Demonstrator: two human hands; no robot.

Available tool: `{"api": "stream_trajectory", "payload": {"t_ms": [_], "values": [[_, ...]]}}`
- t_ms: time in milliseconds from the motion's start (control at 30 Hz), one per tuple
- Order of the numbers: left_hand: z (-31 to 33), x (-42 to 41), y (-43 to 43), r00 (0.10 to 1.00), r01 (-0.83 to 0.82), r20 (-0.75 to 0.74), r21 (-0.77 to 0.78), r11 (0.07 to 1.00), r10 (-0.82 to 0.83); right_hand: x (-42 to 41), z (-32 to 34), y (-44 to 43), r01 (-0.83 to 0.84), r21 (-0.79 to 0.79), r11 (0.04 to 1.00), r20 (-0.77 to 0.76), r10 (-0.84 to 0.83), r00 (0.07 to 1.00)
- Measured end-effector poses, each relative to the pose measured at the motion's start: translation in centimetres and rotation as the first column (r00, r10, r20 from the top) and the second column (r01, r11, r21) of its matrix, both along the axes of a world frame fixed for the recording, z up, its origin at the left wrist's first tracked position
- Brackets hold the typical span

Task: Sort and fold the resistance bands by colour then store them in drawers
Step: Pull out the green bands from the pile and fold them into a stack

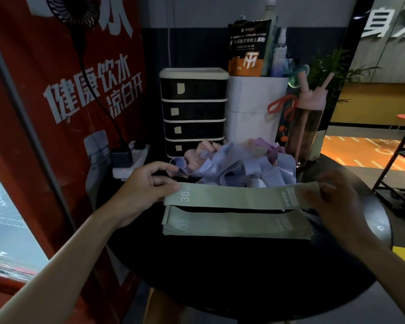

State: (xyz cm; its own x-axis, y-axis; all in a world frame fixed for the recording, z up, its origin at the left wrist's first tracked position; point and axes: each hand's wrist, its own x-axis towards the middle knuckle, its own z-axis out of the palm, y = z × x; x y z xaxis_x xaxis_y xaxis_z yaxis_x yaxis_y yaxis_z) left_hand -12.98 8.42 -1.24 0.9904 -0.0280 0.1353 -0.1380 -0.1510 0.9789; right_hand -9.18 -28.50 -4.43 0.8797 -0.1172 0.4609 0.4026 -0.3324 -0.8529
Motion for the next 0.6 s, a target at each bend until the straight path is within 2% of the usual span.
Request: {"api": "stream_trajectory", "payload": {"t_ms": [133, 300, 600], "values": [[-1.5, 0.1, -0.4, 0.988, -0.155, 0.034, 0.084, 0.984, 0.152, -0.3, -1.6, 0.1, 0.067, -0.182, 0.981, 0.041, -0.06, 0.997], [-2.4, 0.3, -0.5, 0.975, -0.213, 0.107, 0.192, 0.958, 0.195, -0.8, -3.8, 0.2, 0.048, -0.198, 0.979, 0.031, -0.042, 0.999], [-4.0, 0.2, -0.3, 0.968, -0.218, 0.206, 0.391, 0.894, 0.145, -0.6, -4.6, 0.0, -0.004, -0.225, 0.974, -0.004, 0.004, 1.0]]}}
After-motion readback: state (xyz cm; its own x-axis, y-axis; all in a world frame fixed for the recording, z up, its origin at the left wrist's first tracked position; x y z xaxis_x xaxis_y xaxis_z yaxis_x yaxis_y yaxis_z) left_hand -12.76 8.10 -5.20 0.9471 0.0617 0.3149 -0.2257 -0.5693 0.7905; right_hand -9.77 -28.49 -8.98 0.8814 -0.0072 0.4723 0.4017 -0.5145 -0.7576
